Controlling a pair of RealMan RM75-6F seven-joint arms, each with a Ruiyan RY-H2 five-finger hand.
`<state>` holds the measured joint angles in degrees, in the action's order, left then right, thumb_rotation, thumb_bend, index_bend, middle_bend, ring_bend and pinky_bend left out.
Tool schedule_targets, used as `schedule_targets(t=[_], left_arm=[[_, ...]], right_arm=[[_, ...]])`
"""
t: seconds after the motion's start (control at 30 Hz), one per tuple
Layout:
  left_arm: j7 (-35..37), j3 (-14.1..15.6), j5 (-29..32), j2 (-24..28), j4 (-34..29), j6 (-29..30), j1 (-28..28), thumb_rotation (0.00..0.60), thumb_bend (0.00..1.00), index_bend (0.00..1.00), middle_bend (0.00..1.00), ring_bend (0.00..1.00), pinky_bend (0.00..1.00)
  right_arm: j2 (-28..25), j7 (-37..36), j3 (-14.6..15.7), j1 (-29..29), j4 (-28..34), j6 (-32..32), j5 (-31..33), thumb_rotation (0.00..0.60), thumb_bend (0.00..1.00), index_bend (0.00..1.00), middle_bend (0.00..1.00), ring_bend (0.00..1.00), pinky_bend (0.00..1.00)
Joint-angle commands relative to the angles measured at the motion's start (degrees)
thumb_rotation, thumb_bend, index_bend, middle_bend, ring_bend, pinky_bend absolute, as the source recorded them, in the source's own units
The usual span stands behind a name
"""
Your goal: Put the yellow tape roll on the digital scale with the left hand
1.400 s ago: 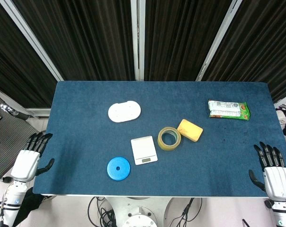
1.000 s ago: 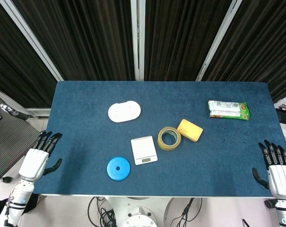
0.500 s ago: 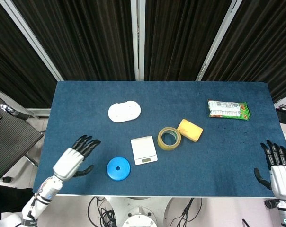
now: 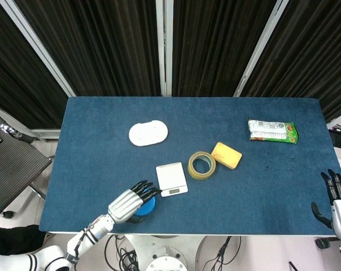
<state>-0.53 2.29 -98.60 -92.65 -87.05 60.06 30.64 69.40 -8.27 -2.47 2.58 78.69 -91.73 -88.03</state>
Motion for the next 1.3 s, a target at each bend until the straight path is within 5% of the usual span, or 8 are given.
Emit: schedule_targets(t=[0.03, 1.3], left_arm=[[0.92, 0.5, 0.34, -1.73, 1.94, -0.83, 0.95, 0.6, 0.28, 0.03, 0.11, 0.0, 0.0], [4.24, 2.3, 3.71, -7.41, 10.0, -2.43, 4.03, 0.6, 0.29, 0.03, 0.12, 0.0, 0.0]], right_arm=[[0.23, -0.46, -0.17, 0.0, -0.61, 0.29, 0.44, 0.6, 0.28, 0.0, 0.0, 0.0, 0.0], [1.3, -1.03, -0.29, 0.08, -2.68, 1.38, 1.29, 0.6, 0.28, 0.0, 0.0, 0.0, 0.0]])
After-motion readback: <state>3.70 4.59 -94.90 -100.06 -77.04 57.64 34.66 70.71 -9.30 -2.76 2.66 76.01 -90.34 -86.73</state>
